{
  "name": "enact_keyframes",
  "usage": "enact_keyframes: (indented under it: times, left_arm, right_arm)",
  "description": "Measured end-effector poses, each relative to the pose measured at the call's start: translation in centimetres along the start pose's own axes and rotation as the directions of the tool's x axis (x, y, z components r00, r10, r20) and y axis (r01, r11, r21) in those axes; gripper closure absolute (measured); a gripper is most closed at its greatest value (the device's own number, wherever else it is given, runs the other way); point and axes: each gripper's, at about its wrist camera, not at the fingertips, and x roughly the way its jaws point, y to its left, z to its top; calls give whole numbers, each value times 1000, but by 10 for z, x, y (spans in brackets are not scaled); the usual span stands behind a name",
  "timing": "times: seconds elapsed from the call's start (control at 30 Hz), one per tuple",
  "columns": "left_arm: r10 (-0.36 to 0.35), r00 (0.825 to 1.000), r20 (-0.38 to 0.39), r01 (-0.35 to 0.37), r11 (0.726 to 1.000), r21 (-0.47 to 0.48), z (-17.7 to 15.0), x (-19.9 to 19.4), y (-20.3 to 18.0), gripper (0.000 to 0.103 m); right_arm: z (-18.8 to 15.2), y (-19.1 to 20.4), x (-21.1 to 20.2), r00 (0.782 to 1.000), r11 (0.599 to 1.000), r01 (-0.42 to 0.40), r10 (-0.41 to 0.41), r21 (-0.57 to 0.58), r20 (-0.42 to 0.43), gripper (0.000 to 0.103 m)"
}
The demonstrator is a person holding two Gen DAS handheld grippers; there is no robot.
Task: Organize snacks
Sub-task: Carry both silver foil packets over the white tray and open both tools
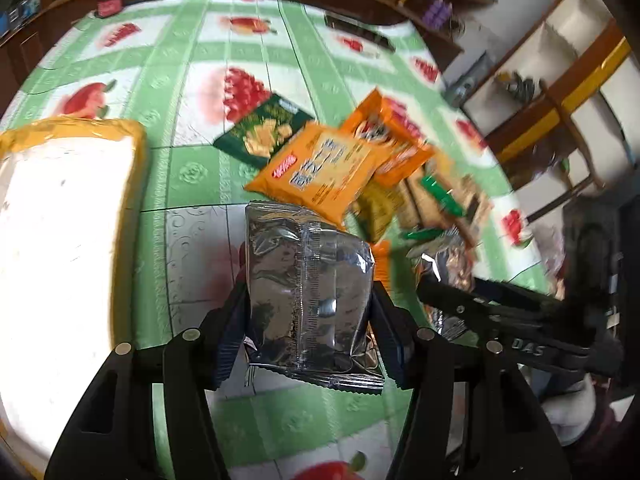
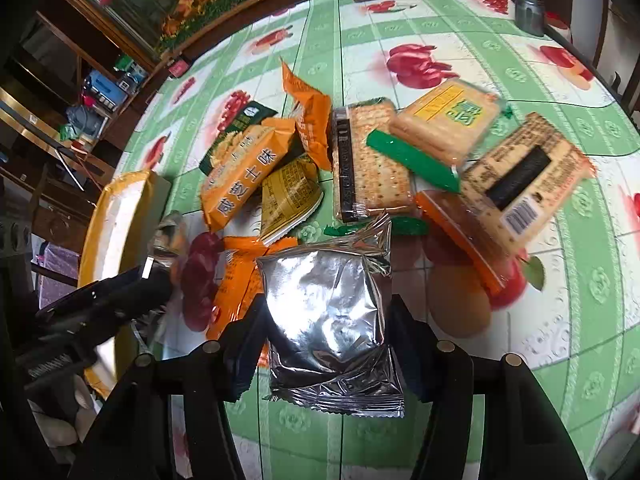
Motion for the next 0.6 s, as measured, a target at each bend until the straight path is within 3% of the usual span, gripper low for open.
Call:
enact_keyframes:
  times: [0.1, 0.3, 0.6]
  left_arm:
    - [10, 999, 40, -9, 1000, -25, -7, -20, 1, 46]
    - [124, 989, 86, -116, 989, -90, -28, -56, 30, 46]
    - [257, 965, 48, -239, 942, -237, -66, -87, 108, 46]
  right_arm:
    - [-2, 4, -12, 1000, 1000, -15, 15, -13, 16, 43]
    - [-5, 44, -24, 997, 991, -68, 71, -112, 17, 43]
    - [-6, 149, 0, 989, 949, -146, 138, -278, -48, 43]
